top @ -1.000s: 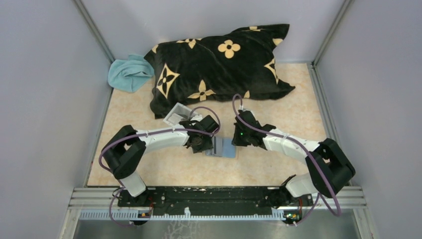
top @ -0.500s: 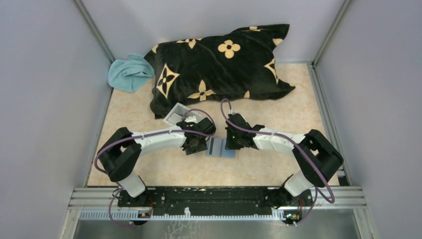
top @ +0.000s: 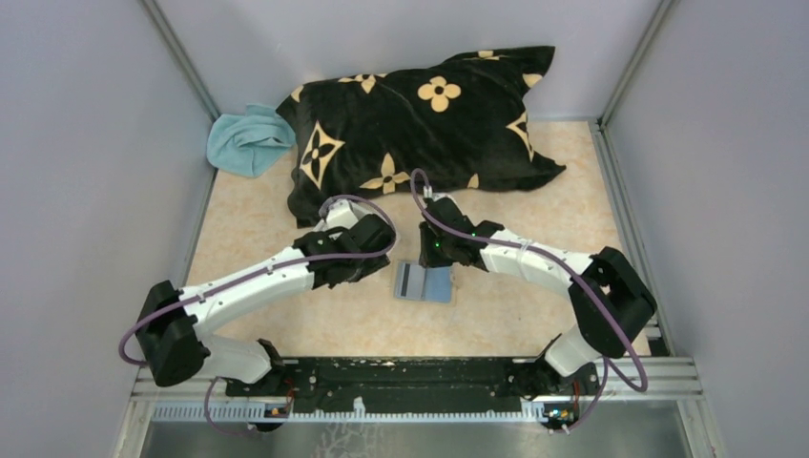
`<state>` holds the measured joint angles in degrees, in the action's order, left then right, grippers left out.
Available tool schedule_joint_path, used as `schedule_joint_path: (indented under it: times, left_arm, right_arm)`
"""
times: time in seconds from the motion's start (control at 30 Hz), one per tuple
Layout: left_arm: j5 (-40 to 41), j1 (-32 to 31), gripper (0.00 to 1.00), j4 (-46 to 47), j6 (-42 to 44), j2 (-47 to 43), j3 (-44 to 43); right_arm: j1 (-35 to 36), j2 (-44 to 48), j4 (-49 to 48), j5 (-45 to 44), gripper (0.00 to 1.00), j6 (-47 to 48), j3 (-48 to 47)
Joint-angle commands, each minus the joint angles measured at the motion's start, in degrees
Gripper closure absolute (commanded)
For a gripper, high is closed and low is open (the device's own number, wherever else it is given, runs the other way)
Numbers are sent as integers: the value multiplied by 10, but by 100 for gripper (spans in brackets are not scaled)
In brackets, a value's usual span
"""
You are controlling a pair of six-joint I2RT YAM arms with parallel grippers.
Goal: Put the credit cards into the card holder
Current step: Pick up the credit card from the storage box.
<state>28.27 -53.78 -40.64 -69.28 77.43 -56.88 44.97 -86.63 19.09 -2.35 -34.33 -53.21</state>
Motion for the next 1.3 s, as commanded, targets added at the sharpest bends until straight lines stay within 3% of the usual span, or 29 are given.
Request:
schedule_joint_path:
  times: [0.0,0.23,0.37,0.57,0.73,0.9,1.27]
  left_arm:
    - [90,-8,41,-99,-51,-15,-57]
    - [209,-3,39,-188,-156,-51,-52]
    - [227,28,36,-226,-187,-68,-35]
    - [191,83,38,-158,-147,-116,42]
    - [146,129,40,-71,-100,-152,111]
    - [121,157,42,-42,-79,-154,136]
    - [73,179,42,36,-65,-131,171]
  right_arm:
    - [8,14,26,-19,70,80,-102]
    - [10,-96,58,42,51,184,-289]
    - [10,-197,86,95,51,211,-407]
    - [21,-308,113,149,51,227,-541]
    - [25,-356,117,168,51,232,-594]
    - [27,-389,126,185,51,233,-624]
    - [31,-422,120,193,51,231,-623]
